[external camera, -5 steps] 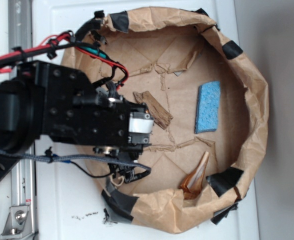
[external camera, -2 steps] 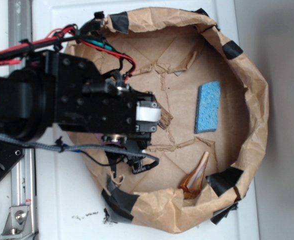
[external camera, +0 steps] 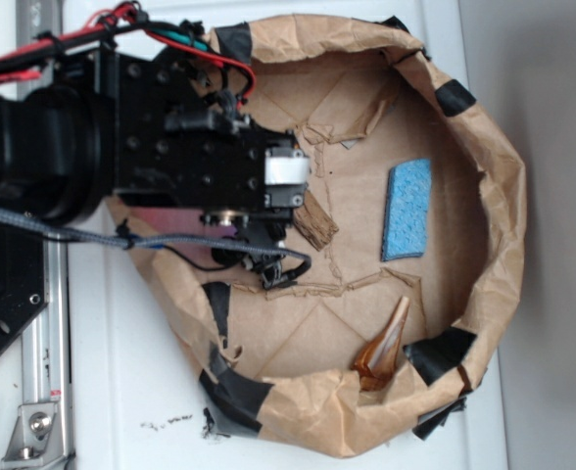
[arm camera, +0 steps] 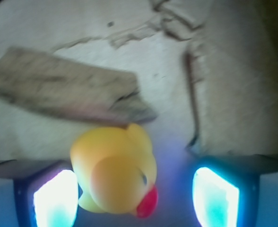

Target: Grab the yellow duck.

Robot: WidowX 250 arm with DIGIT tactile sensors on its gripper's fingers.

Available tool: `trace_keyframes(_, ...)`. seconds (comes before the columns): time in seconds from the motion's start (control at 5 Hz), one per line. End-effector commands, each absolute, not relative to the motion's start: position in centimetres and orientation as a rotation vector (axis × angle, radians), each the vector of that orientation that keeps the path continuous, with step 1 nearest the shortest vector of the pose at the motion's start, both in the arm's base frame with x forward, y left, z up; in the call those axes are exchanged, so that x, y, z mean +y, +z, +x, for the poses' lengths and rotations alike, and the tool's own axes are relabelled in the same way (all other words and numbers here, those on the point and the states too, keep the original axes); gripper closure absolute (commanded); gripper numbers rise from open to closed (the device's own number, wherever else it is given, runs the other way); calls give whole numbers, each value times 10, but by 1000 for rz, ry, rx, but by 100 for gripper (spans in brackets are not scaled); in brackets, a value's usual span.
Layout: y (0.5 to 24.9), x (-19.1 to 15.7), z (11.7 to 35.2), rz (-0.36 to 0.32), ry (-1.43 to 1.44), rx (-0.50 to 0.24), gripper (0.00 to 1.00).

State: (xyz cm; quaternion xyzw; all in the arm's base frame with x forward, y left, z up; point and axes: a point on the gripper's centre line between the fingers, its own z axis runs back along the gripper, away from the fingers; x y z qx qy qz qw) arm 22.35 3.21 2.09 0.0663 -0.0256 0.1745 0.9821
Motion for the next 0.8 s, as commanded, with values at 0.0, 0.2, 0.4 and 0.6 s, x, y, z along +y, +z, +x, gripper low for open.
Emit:
trace_keyframes(0.0,28,38,225,122,373,-88,100)
trace_keyframes(0.2,28,35,226,125,360,-93,100)
trace_keyframes(0.4,29,35,228,113,362,-90,100)
trace_keyframes(0.6,29,34,229,112,359,-87,100)
